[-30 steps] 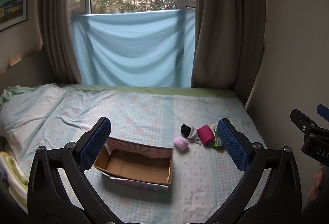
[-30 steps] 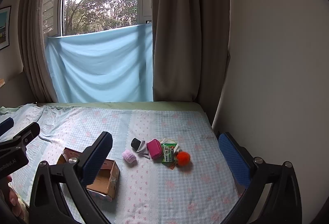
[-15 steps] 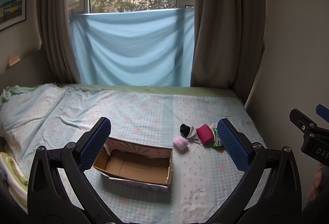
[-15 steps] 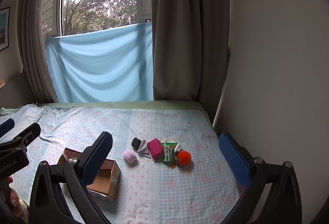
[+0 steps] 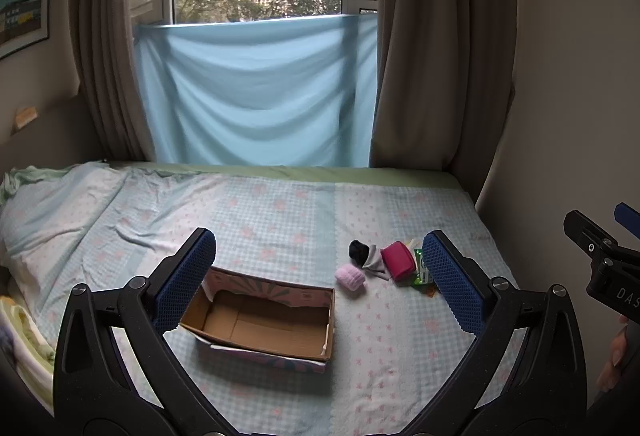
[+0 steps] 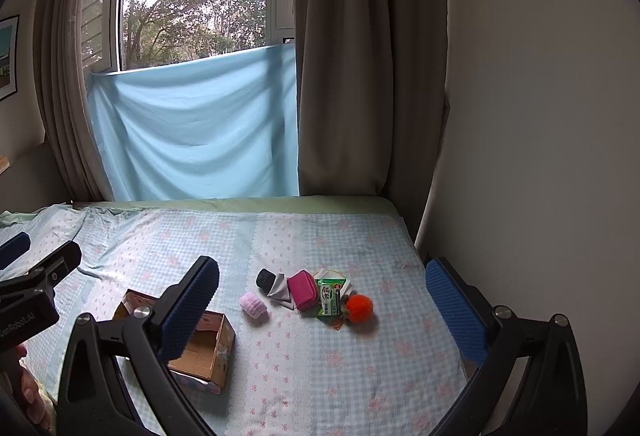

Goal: Organize soft objects

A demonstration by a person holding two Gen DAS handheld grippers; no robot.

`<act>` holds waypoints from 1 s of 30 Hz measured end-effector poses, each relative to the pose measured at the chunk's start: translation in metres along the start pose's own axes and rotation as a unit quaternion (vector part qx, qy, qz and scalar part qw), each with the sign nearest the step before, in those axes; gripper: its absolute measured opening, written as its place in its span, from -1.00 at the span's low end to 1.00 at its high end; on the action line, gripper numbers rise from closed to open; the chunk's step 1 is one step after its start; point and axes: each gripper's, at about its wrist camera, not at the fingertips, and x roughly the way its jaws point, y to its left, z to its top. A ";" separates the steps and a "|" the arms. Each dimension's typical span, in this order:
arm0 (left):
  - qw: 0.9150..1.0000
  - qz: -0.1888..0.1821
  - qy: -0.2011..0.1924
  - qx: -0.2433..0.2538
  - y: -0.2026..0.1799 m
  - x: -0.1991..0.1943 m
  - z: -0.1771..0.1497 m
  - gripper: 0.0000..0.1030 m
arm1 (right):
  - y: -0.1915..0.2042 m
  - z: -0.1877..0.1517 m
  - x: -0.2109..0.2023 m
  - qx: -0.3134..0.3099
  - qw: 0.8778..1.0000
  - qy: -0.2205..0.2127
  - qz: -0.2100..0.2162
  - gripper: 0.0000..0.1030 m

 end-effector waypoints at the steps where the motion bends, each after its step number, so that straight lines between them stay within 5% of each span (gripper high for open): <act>1: 1.000 0.000 0.001 0.000 0.000 0.001 0.001 0.99 | 0.000 0.000 0.000 0.000 1.000 0.000 0.000 1.00; 13: 1.000 -0.001 0.019 -0.007 0.013 0.024 0.013 0.99 | 0.004 0.005 0.002 0.012 1.000 0.005 -0.006 1.00; 21: 0.996 -0.013 0.078 -0.036 -0.002 0.100 0.008 0.99 | -0.007 0.001 0.045 0.017 0.999 0.033 -0.014 1.00; 30: 0.980 -0.006 0.177 -0.089 -0.041 0.243 -0.019 0.99 | -0.029 -0.013 0.158 -0.017 0.997 0.076 -0.001 1.00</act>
